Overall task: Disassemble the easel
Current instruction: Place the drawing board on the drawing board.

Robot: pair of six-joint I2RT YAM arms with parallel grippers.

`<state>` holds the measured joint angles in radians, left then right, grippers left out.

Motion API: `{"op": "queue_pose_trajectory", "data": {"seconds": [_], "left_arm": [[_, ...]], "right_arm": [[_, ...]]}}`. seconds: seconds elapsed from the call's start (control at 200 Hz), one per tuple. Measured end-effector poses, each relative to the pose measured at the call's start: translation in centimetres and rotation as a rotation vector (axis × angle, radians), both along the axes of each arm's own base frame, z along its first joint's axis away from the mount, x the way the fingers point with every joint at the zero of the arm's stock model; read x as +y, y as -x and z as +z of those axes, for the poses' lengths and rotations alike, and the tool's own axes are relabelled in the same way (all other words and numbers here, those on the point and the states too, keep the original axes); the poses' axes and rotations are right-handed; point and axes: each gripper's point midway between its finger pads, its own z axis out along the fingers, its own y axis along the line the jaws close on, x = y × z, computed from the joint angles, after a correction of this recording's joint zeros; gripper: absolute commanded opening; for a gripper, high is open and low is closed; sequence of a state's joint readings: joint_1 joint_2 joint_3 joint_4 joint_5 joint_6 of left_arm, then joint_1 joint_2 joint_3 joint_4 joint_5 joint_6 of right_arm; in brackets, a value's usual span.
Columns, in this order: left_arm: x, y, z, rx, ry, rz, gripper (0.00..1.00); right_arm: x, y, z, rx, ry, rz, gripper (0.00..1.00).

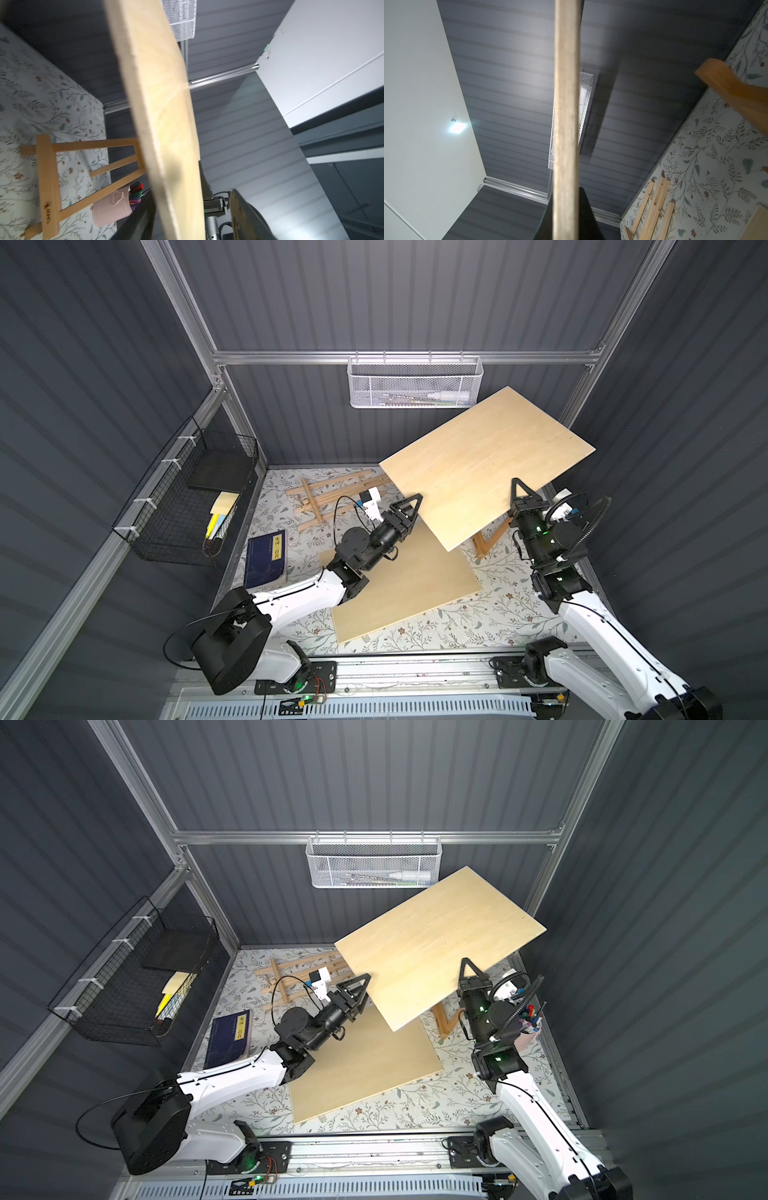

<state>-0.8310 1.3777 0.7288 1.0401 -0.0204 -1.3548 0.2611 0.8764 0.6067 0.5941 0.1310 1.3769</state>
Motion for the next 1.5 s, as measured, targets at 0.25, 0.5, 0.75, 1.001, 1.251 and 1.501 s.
{"op": "queue_pose_trajectory", "data": {"seconds": [0.25, 0.5, 0.75, 1.001, 1.251, 1.501], "left_arm": [[-0.2, 1.1, 1.4, -0.068, 0.024, -0.049, 0.32], [-0.8, 1.4, 1.6, -0.086, 0.018, -0.084, 0.37], [-1.1, 0.9, 1.8, -0.090, 0.020, -0.068, 0.36], [-0.6, -0.1, 1.9, -0.065, 0.030, -0.001, 0.27], [-0.2, -1.0, 3.7, -0.066, 0.061, 0.052, 0.21], [-0.8, -2.6, 4.4, -0.064, 0.062, 0.076, 0.19]], "right_arm": [[0.0, 0.5, 0.5, -0.049, -0.072, 0.022, 0.00], [0.2, 0.5, -0.3, -0.052, -0.108, 0.045, 0.00], [0.3, 0.5, -0.6, -0.045, -0.109, 0.052, 0.00], [0.6, 0.6, -0.4, -0.050, -0.110, 0.063, 0.00], [0.8, 1.1, 0.4, -0.079, -0.118, 0.076, 0.00], [0.7, 1.9, 1.4, -0.119, -0.064, 0.065, 0.00]]}}
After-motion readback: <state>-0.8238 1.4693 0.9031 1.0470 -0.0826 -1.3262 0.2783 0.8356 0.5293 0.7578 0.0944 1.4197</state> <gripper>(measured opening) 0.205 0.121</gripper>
